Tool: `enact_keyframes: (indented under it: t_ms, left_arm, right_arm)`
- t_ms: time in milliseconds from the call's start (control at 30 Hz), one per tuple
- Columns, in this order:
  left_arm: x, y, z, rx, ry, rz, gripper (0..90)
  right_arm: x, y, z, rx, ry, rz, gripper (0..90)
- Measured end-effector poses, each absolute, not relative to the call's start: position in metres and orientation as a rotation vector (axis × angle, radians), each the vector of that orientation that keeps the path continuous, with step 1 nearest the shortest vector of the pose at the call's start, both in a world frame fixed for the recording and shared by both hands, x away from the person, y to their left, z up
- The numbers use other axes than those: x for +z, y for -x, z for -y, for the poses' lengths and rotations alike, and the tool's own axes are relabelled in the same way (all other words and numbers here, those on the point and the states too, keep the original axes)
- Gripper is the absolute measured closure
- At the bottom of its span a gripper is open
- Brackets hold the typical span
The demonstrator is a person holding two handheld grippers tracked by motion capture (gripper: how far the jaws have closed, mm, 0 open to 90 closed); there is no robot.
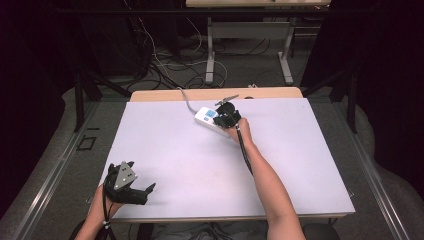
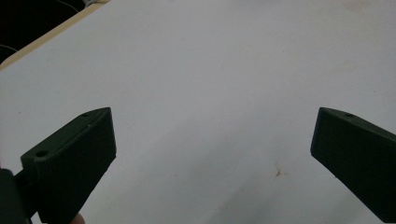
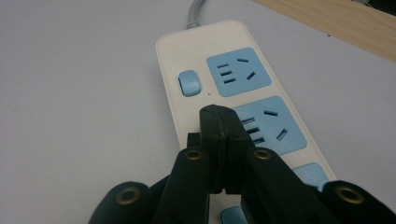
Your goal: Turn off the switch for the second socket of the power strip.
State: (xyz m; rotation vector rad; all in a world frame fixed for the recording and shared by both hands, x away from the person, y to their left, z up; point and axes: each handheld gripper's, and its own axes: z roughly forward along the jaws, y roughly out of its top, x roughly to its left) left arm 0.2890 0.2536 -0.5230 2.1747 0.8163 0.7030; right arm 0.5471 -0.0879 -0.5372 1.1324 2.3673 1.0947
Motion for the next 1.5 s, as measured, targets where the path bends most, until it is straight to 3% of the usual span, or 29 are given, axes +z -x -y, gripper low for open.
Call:
enact_keyframes:
  t_ms: [1500]
  left_arm:
    - [-0.523,-0.2891,-0.2535,0.7,-2.173,-0.813,0.0]
  right_arm:
    - [-0.5375,-0.5468,0.0878,1.109,-1.146,-2.363,90.0]
